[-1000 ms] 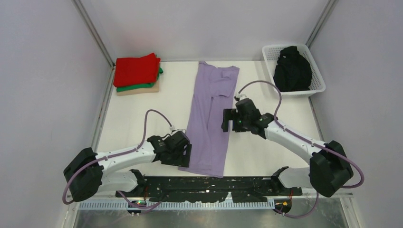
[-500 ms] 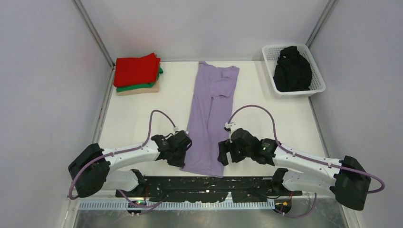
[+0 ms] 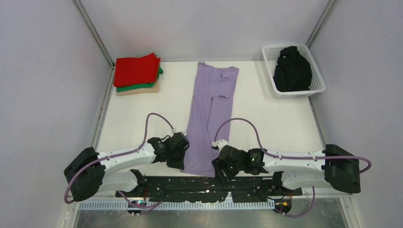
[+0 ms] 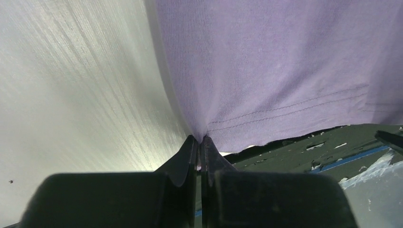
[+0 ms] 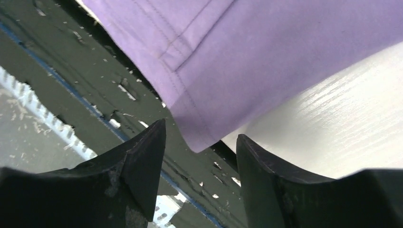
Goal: Fold and stack the t-shirts
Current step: Grab the bottom of the folded rectangular tshirt with both arms, then fold the folded rectangular tshirt in 1/3 of the way
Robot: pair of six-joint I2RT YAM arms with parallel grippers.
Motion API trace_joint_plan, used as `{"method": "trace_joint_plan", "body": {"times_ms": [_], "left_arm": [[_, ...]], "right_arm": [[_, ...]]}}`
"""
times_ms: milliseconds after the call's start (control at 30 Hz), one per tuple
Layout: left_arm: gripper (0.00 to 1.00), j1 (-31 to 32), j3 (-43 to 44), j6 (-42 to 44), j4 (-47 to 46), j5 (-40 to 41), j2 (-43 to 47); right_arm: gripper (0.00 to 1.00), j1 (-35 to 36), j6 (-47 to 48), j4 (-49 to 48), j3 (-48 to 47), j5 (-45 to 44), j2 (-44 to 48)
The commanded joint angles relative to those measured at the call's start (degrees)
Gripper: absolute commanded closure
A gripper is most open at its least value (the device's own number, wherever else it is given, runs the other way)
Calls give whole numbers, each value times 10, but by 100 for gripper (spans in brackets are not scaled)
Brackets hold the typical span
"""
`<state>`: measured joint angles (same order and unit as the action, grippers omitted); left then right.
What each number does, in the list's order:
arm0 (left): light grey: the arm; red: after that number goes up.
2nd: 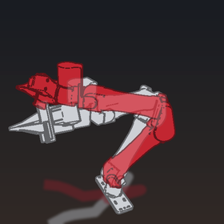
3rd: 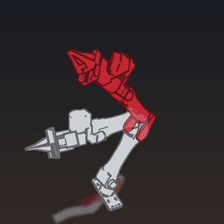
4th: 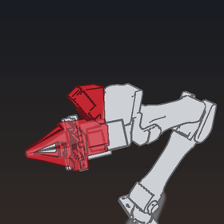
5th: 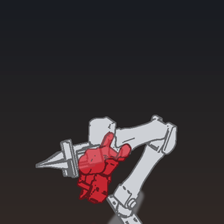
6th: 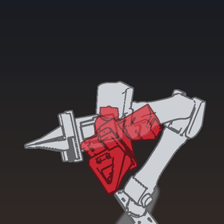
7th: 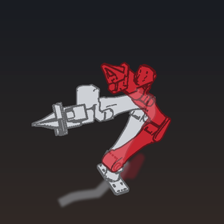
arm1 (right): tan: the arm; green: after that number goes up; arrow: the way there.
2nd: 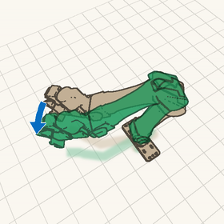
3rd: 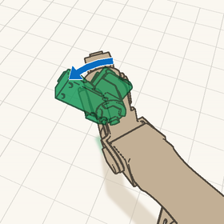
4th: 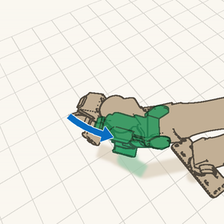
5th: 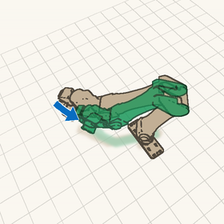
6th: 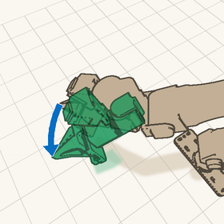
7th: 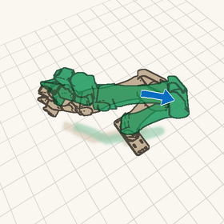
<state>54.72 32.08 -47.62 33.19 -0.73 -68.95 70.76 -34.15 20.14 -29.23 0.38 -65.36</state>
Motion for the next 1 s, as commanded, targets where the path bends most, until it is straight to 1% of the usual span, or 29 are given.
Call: {"method": "trace_joint_plan", "body": {"times_ms": [0, 100, 167, 200, 233, 267, 333, 433, 533, 600, 700, 767, 800, 900, 933, 967], "left_arm": [[100, 0, -11, -11, -23, -22, 12], [100, 0, -17, -19, -28, -22, 18], [100, 0, -24, -24, -32, -24, 25], [100, 0, -28, -27, -33, -26, 31], [100, 0, -31, -30, -33, -30, 39], [100, 1, -34, -32, -36, -36, 49], [100, 3, -37, -33, -45, -51, 75], [100, 4, -41, -30, -44, -73, 122], [100, 5, -41, -24, -24, -86, 146], [100, 2, -22, -22, -2, -74, 144], [100, -7, 18, -1, -12, -69, 120], [100, -27, 53, 14, -23, -59, 97], [100, -41, 71, 22, -26, -56, 82], [100, -79, 127, 47, -20, -37, 36], [100, -97, 140, 51, -22, -37, 25], [100, -107, 151, 53, -28, -43, 14]], "right_arm": [[41, 4, -27, -47, 15, -28, -18], [48, 7, -34, -48, 15, -23, -30], [59, 10, -40, -46, 20, -32, -25], [72, 11, -44, -48, 27, -37, -22], [77, 11, -46, -51, 29, -39, -16], [84, 12, -51, -50, 32, -38, -12], [89, 14, -54, -47, 33, -31, 6], [90, 15, -57, -40, 31, -16, 47], [90, 15, -58, -38, 29, -15, 75], [90, 15, -59, -32, 23, -34, 81], [90, 10, -58, -9, -5, -83, 93], [90, -9, -50, -1, -13, -113, 107], [90, -34, -45, -8, -14, -110, 116], [90, -93, -10, -32, -16, -60, 117], [90, -121, 6, -43, -21, -52, 113], [90, -133, 14, -48, -24, -39, 103]]}}
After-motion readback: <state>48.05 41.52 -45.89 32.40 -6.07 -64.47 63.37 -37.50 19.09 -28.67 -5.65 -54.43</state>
